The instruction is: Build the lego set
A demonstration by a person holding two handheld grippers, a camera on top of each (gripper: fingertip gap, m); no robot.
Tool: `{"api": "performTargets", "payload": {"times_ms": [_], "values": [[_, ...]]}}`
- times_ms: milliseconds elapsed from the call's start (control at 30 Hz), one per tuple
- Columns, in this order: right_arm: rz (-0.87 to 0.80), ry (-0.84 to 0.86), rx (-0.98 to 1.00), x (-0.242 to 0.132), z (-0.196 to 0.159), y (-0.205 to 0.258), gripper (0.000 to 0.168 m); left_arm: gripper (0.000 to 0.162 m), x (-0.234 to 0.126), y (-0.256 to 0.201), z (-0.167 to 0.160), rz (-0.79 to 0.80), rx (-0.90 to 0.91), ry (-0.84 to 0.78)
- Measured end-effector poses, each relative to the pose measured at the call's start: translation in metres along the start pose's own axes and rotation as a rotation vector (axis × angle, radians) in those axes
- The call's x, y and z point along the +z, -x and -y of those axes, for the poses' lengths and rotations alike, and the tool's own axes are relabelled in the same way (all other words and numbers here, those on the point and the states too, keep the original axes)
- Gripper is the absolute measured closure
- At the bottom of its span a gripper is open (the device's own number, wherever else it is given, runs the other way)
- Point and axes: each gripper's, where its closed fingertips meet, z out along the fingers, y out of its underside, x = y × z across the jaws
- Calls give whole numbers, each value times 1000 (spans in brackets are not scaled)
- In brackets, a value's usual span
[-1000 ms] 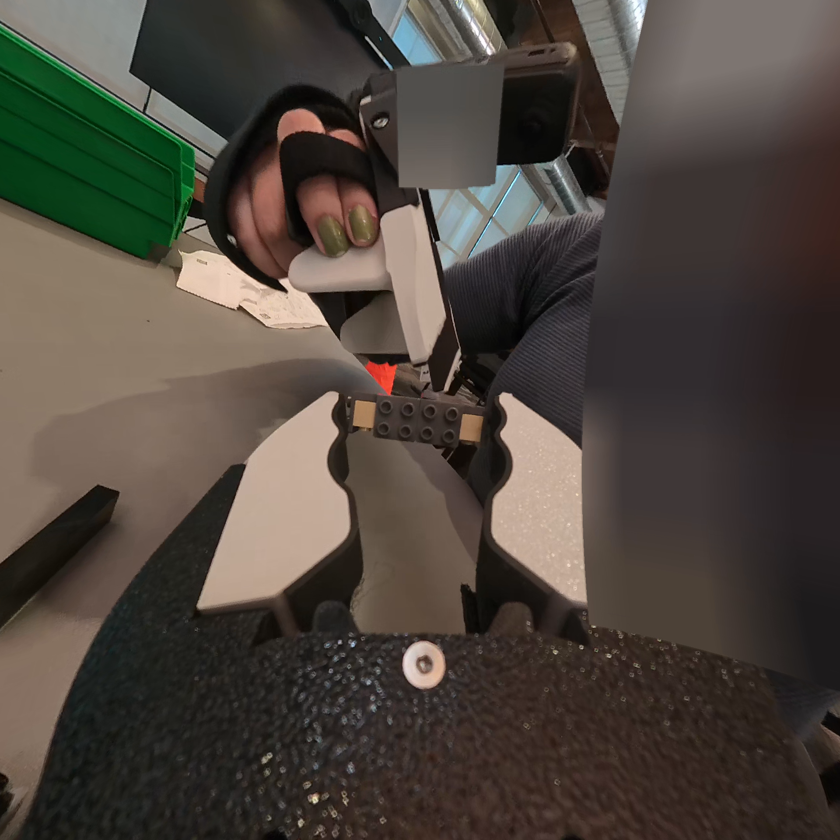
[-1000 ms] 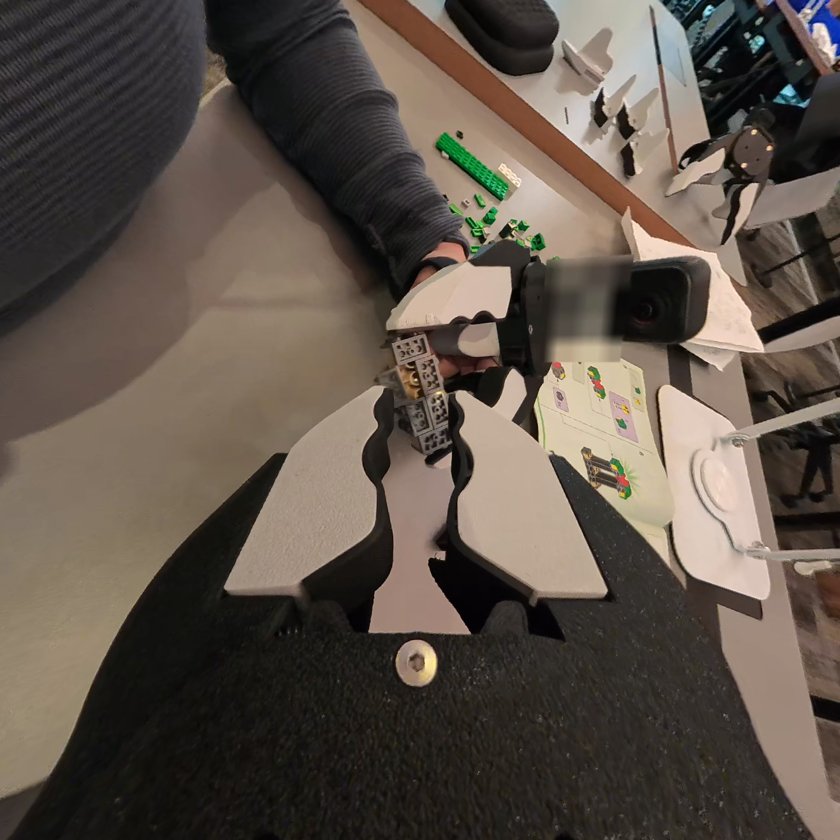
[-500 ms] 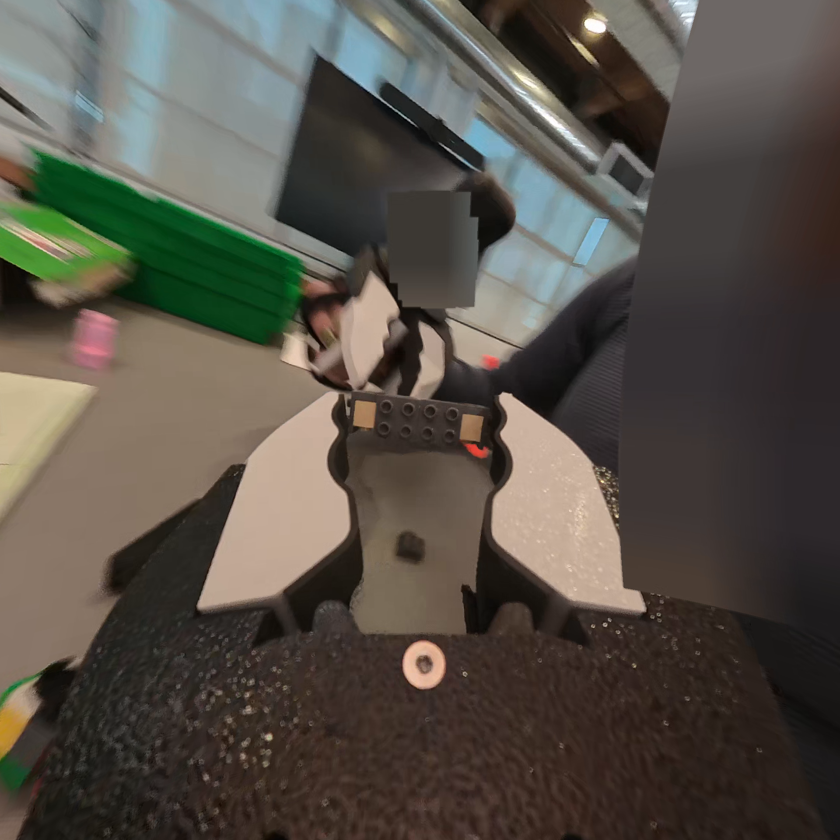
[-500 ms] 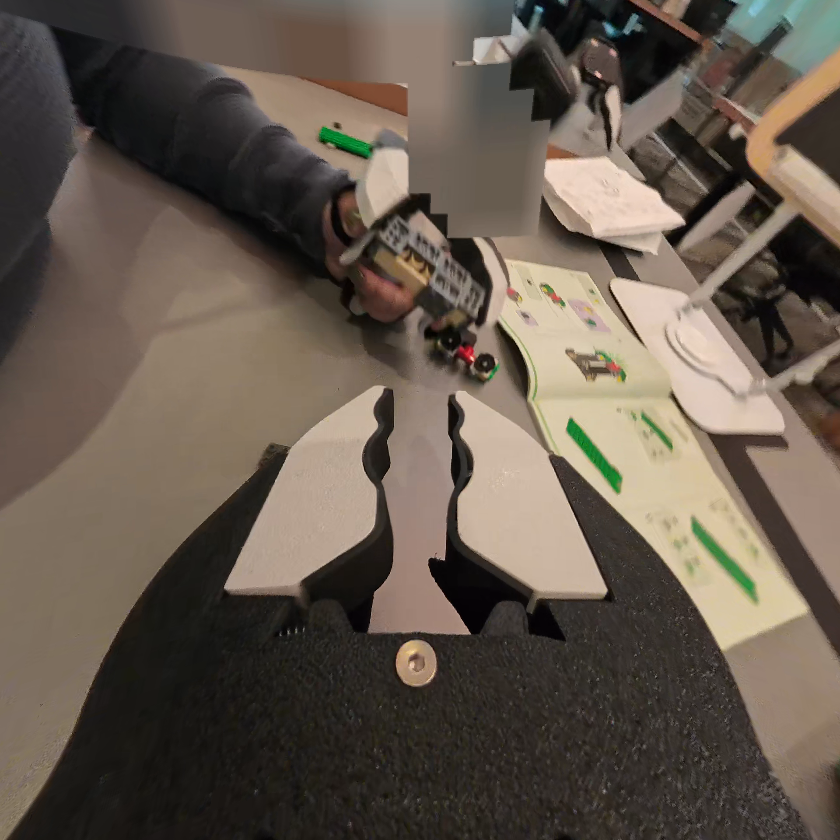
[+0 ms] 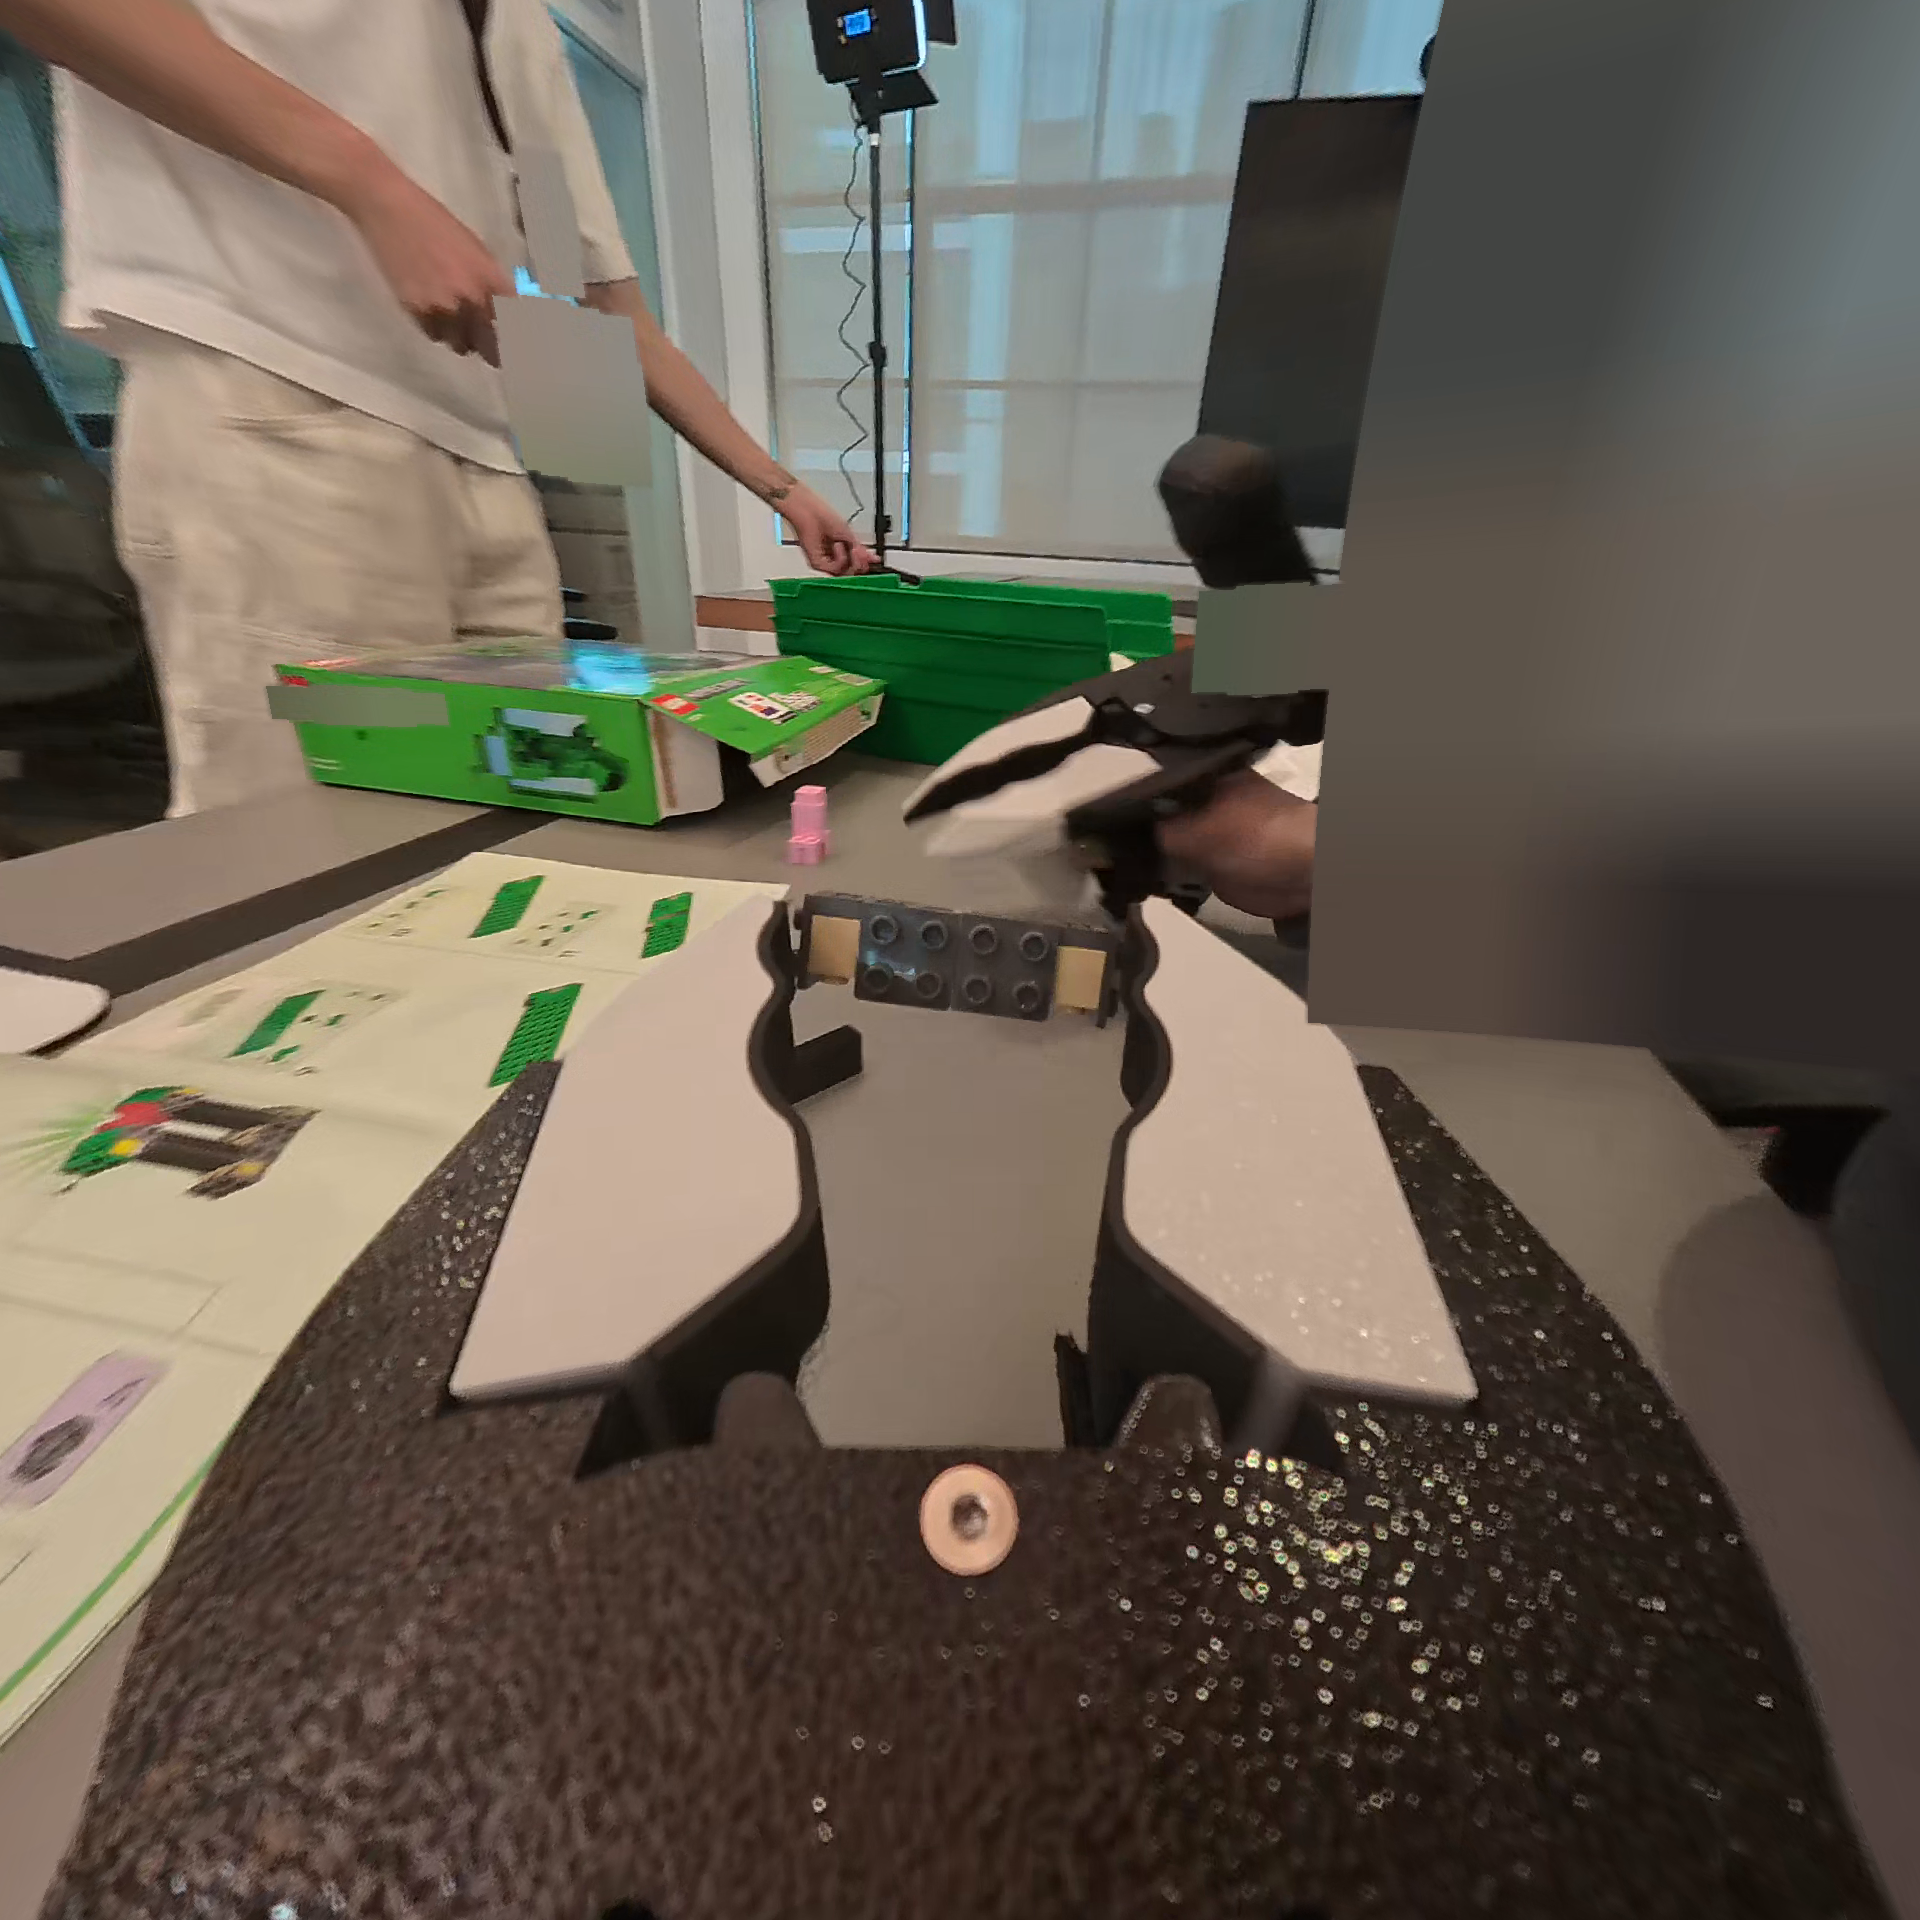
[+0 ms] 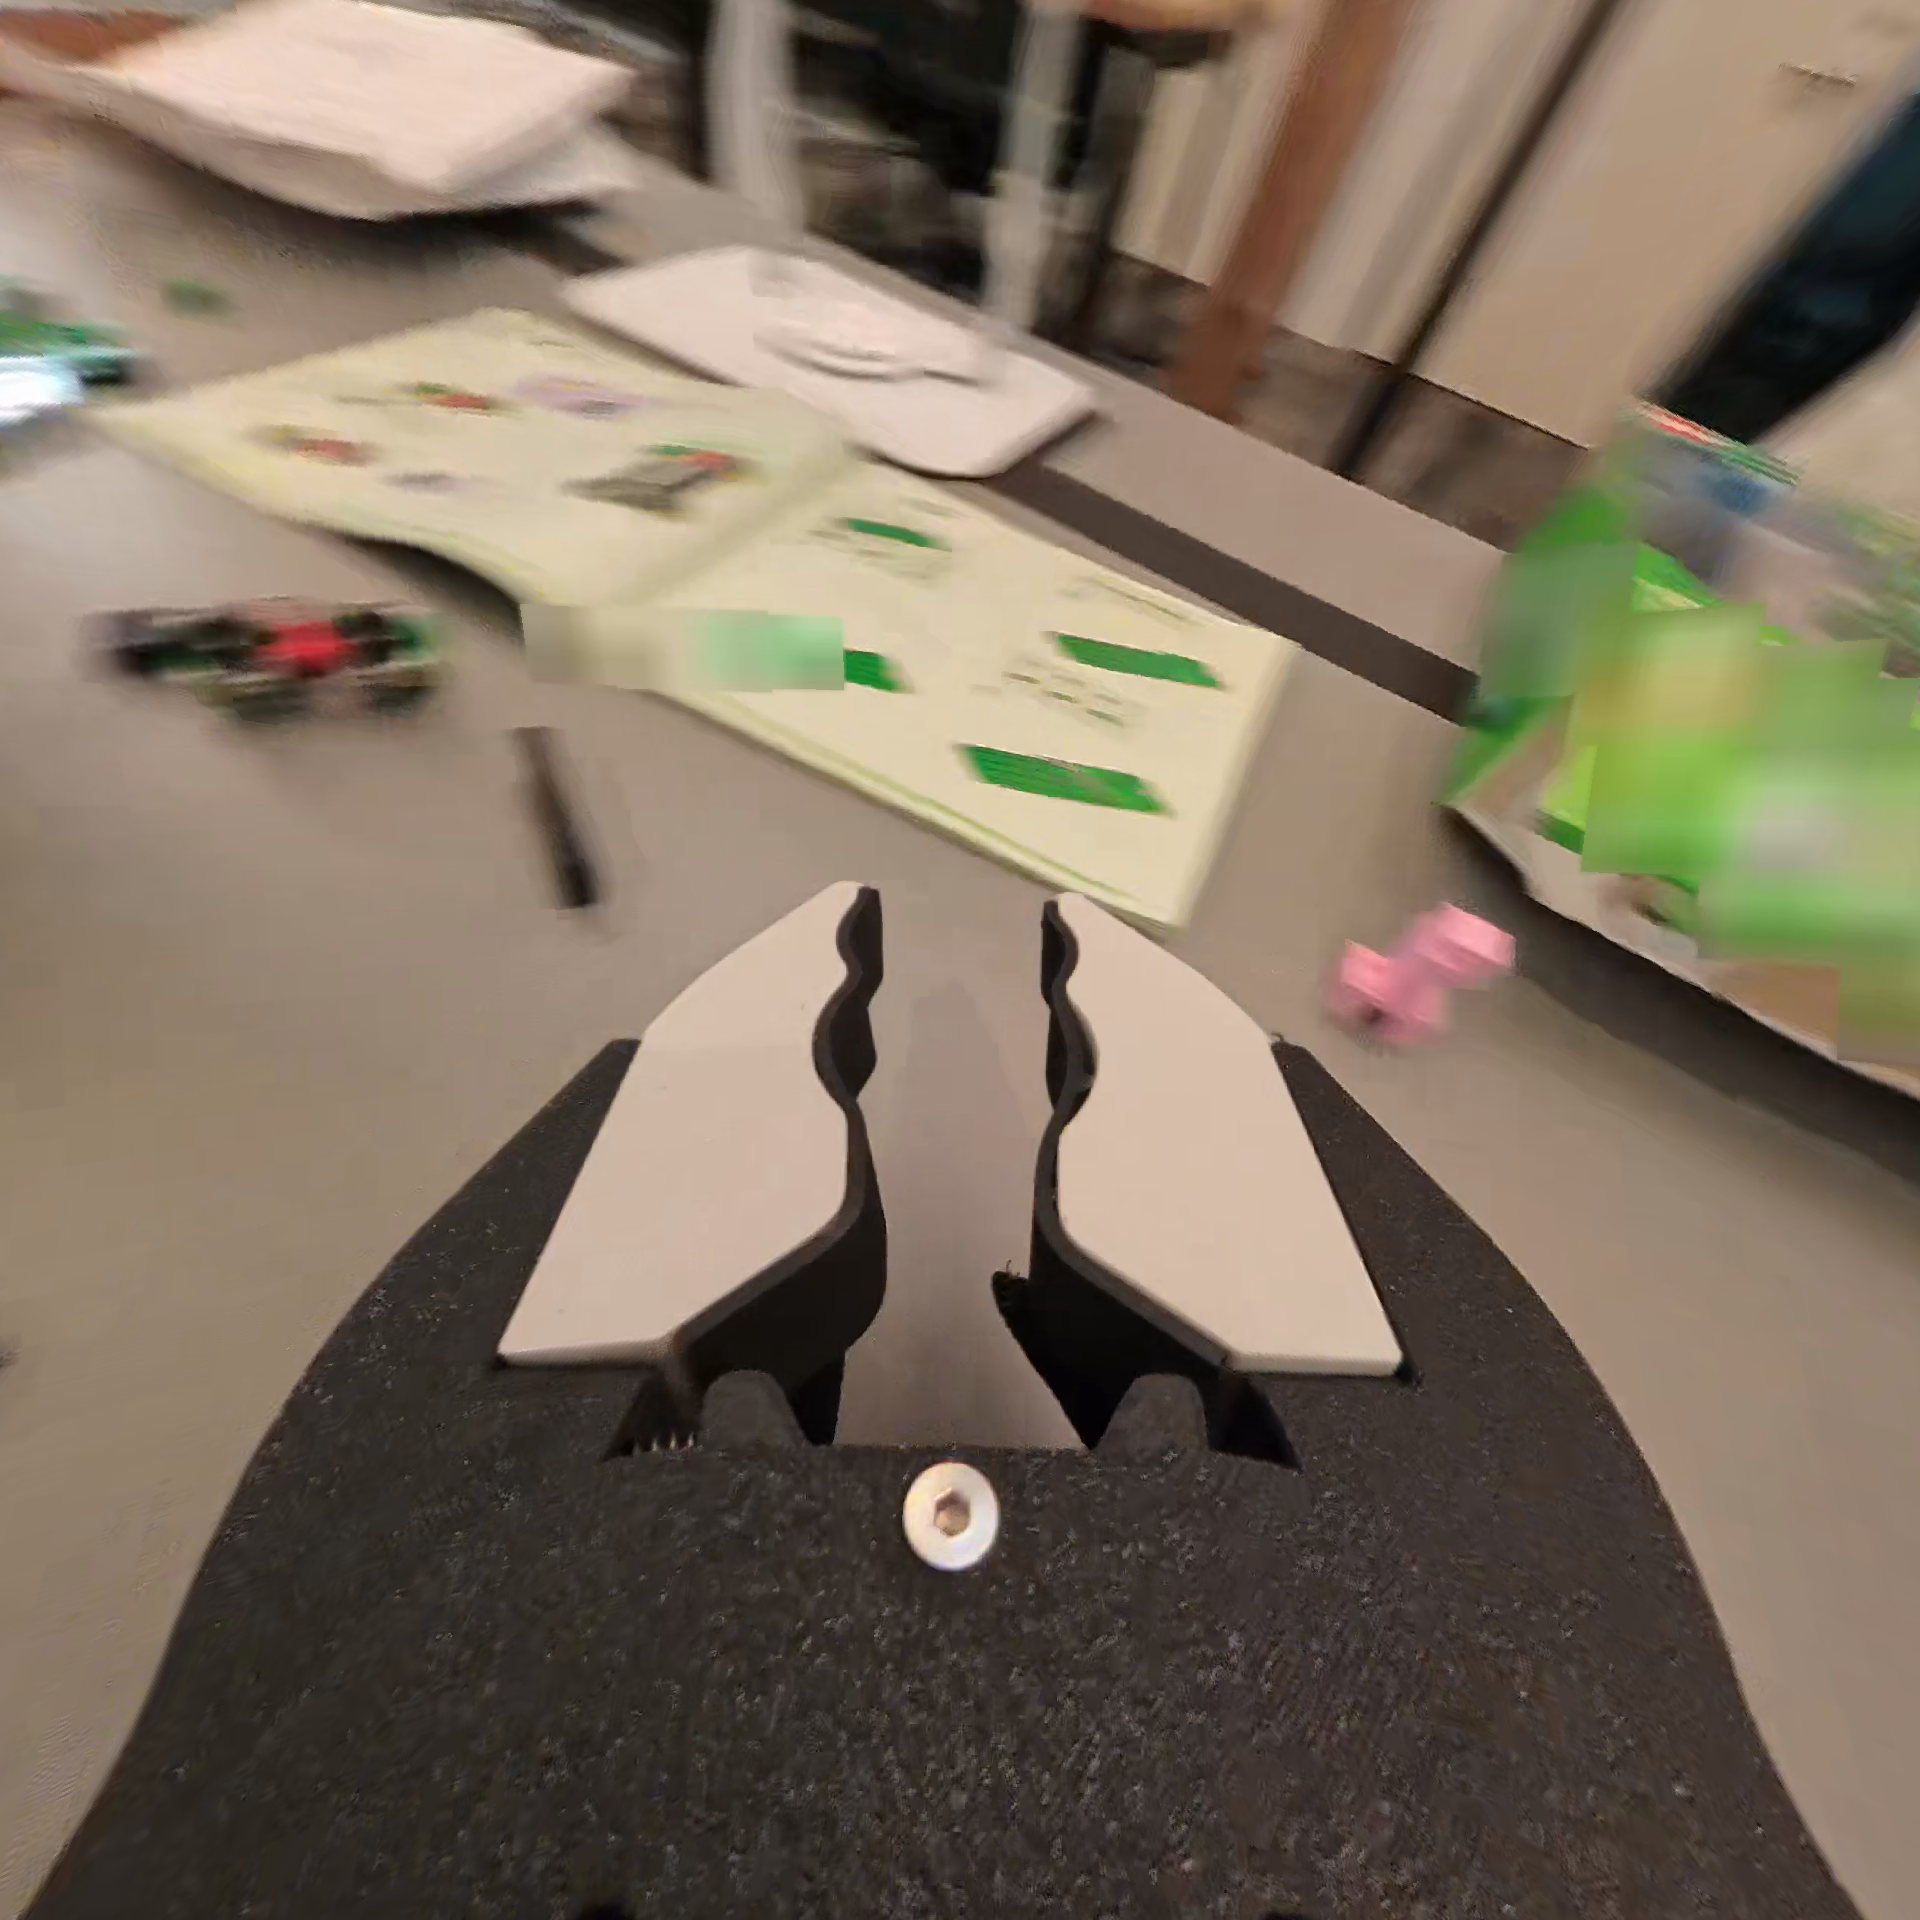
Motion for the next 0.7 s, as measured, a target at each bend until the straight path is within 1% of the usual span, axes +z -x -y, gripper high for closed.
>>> {"api": "performTargets", "payload": {"times_ms": [33,67,133,167,200,233,300,367,567,600,667,700], "values": [[-86,17,43,3,-6,-21,138,102,-2,2,0,17,-1,1],[-156,32,93,5,-12,-42,133,102,-4,6,0,41,-4,3],[-253,49,157,8,-17,-76,125,102,-10,13,1,91,-6,-4],[-289,56,177,10,-20,-89,128,102,-13,16,2,110,-4,-8],[-288,87,211,14,-25,-96,130,102,-16,18,3,126,-1,-10],[-276,111,259,18,-28,-100,128,102,-19,20,3,138,3,-12],[-278,116,310,26,-29,-107,132,102,-21,24,4,160,-1,-18],[-290,134,298,32,-30,-112,136,102,-21,25,4,164,-8,-14],[-332,242,286,46,-40,-120,137,102,-20,25,3,161,5,-10],[-344,250,289,46,-42,-122,139,102,-20,25,3,158,1,-9],[-352,253,301,47,-42,-126,153,102,-20,25,3,156,-4,-14],[-350,250,310,47,-42,-126,153,102,-21,25,4,156,-6,-16]]}}
